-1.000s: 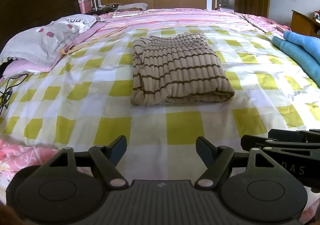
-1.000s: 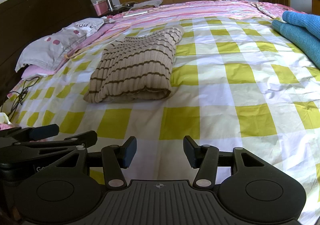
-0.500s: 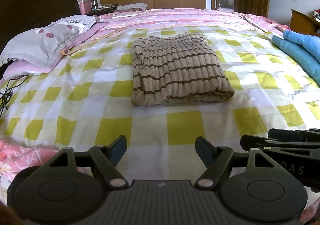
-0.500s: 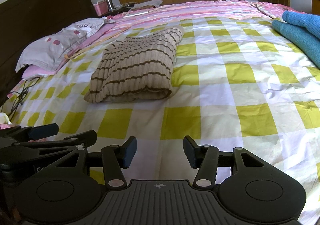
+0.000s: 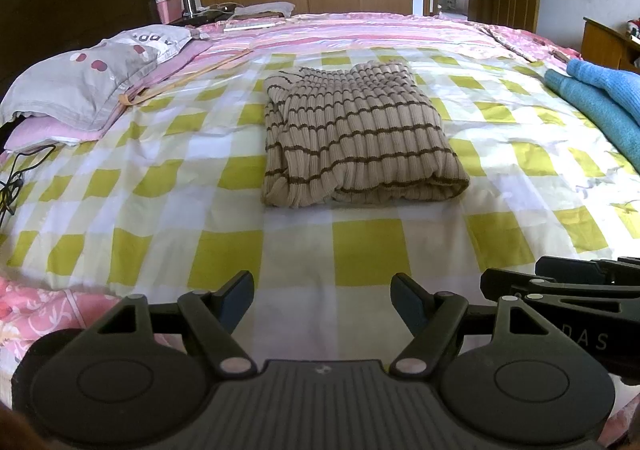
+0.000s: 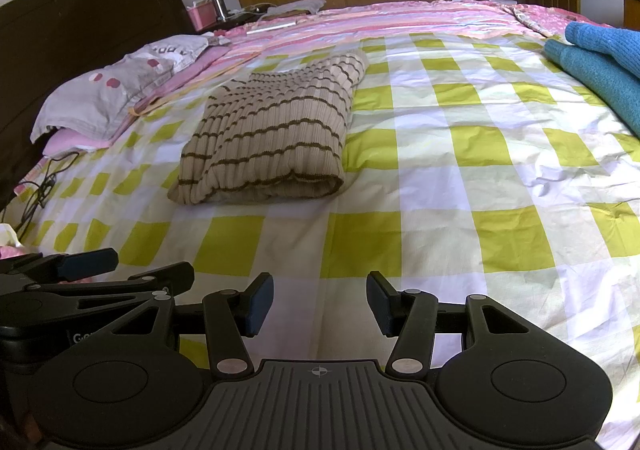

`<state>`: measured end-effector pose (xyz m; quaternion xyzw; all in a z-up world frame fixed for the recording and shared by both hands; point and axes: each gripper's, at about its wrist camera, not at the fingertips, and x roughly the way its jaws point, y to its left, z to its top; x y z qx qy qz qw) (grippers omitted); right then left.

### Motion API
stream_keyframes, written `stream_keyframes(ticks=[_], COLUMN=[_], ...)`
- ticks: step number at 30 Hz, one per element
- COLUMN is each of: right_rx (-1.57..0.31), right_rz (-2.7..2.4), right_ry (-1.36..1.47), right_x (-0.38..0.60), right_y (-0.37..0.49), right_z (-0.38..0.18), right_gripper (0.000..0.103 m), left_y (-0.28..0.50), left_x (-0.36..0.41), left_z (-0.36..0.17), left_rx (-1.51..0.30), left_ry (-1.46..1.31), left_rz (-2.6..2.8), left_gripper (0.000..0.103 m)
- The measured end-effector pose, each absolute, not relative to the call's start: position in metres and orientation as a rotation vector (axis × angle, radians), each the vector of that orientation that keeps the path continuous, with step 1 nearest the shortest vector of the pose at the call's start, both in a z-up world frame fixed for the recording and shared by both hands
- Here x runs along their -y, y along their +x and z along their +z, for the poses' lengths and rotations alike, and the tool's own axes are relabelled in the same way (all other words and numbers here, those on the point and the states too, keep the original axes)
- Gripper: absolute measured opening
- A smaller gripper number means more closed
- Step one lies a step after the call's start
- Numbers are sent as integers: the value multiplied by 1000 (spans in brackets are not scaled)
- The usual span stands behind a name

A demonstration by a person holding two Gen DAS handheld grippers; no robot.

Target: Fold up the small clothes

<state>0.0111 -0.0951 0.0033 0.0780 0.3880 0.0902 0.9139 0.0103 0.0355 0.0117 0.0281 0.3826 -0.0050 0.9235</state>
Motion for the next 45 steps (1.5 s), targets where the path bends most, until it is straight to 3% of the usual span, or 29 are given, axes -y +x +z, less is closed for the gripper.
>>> stream_keyframes(ticks=[45], right_rx=[-802], right_rz=[183], right_ry=[159], right_x=[96], right_y=[10], right_z=[0], right_gripper=[51], left_y=[15], left_x=[-40], left_z=[6], left_rx=[-844], left_ry=[9], left_rz=[-25], left_gripper=[80])
